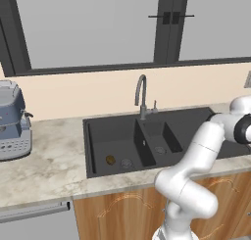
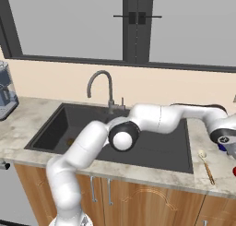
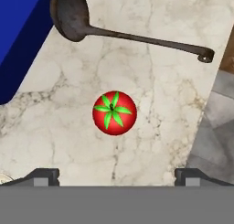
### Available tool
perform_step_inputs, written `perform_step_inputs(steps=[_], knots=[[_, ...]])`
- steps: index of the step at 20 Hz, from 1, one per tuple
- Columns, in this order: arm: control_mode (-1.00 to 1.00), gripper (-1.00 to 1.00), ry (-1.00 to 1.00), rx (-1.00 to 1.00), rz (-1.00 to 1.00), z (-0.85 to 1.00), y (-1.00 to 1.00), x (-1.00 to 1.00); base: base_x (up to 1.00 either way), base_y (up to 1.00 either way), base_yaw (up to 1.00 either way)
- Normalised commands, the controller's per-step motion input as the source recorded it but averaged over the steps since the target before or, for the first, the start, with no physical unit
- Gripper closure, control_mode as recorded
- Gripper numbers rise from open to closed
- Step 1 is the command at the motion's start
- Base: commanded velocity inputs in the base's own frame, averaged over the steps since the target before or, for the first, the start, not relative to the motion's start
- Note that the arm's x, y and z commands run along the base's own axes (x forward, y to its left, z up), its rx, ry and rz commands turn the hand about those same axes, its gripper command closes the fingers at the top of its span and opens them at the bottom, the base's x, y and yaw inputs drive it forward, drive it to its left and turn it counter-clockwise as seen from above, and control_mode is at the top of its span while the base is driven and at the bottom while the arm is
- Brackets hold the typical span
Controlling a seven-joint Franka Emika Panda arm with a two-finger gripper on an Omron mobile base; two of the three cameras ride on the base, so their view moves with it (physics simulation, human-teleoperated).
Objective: Pick up all produce items and place them in the sink. Turn on the sink faucet to wash them. Then turn the sink off and put them in the tray.
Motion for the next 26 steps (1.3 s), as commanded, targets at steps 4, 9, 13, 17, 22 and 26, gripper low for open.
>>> perform_step_inputs(steps=[4,9,13,17,22,26], knots=[[-1.00,-1.00,-0.01,0.00,-0.02,-0.38,0.00,0.12,0.00,0.00,0.00],[-1.00,-1.00,-0.02,-0.03,-0.05,-0.38,0.00,0.26,0.00,0.00,0.00],[-1.00,-1.00,-0.03,-0.10,-0.13,-0.32,-0.16,0.01,0.00,0.00,0.00],[-1.00,-1.00,0.00,-0.07,-0.14,-0.29,-0.18,0.00,0.00,0.00,0.00],[-1.00,-1.00,0.00,0.00,-0.02,-0.18,0.00,0.17,0.00,0.00,0.00],[-1.00,-1.00,0.00,0.00,-0.04,-0.30,-0.08,0.03,0.00,0.00,0.00]])
